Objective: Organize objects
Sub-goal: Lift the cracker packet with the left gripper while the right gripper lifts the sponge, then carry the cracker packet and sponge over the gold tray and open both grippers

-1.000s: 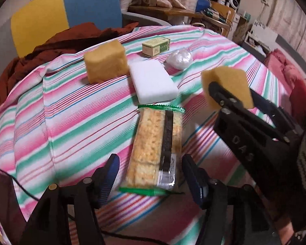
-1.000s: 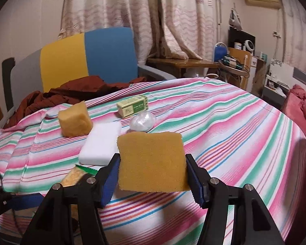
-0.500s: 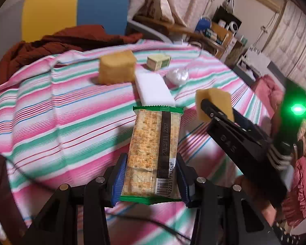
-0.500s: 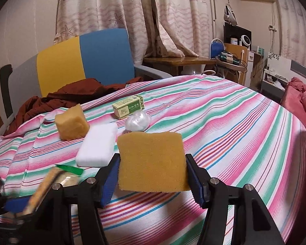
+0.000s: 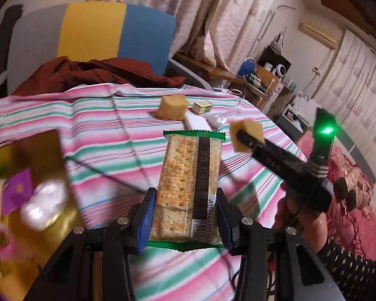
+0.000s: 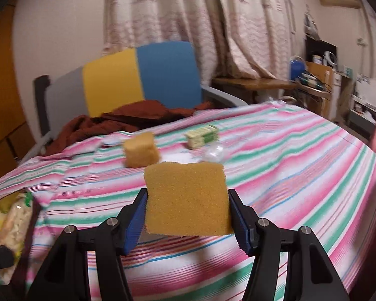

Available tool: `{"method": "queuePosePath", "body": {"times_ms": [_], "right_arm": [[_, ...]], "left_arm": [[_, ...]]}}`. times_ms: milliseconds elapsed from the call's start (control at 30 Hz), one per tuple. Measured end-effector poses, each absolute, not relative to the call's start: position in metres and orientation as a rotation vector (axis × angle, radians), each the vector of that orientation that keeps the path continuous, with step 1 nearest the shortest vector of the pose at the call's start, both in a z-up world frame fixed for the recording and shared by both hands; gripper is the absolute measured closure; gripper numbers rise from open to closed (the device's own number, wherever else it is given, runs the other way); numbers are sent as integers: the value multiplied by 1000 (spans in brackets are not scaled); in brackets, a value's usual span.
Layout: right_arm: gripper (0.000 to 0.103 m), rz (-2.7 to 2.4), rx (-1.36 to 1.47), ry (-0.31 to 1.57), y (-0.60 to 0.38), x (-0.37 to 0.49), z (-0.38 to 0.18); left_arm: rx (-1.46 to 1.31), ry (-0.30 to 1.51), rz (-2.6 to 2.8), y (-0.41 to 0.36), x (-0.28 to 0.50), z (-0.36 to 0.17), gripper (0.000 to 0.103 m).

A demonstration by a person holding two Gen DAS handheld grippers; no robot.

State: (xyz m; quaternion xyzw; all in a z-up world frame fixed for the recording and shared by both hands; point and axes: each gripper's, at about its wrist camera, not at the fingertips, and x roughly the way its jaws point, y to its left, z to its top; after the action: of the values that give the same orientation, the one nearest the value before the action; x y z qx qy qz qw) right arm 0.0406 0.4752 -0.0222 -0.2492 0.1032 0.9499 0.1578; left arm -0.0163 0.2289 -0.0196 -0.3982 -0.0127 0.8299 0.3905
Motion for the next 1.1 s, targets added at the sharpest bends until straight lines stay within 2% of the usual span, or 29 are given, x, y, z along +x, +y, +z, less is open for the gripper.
{"method": "queuePosePath", "body": {"times_ms": [467,733,1100], "right_arm": [[41,3059,-782,210,348,44,16],[41,3176,-993,167,276,46,2],[39,3143,-1141,83,235,31,-20]], "left_arm": [[-1044,-164,2292,108,1,-25,58],[-1087,-278,2410,40,8,-36,58],[-1173,-351,2438,6,8,-52,58]]}}
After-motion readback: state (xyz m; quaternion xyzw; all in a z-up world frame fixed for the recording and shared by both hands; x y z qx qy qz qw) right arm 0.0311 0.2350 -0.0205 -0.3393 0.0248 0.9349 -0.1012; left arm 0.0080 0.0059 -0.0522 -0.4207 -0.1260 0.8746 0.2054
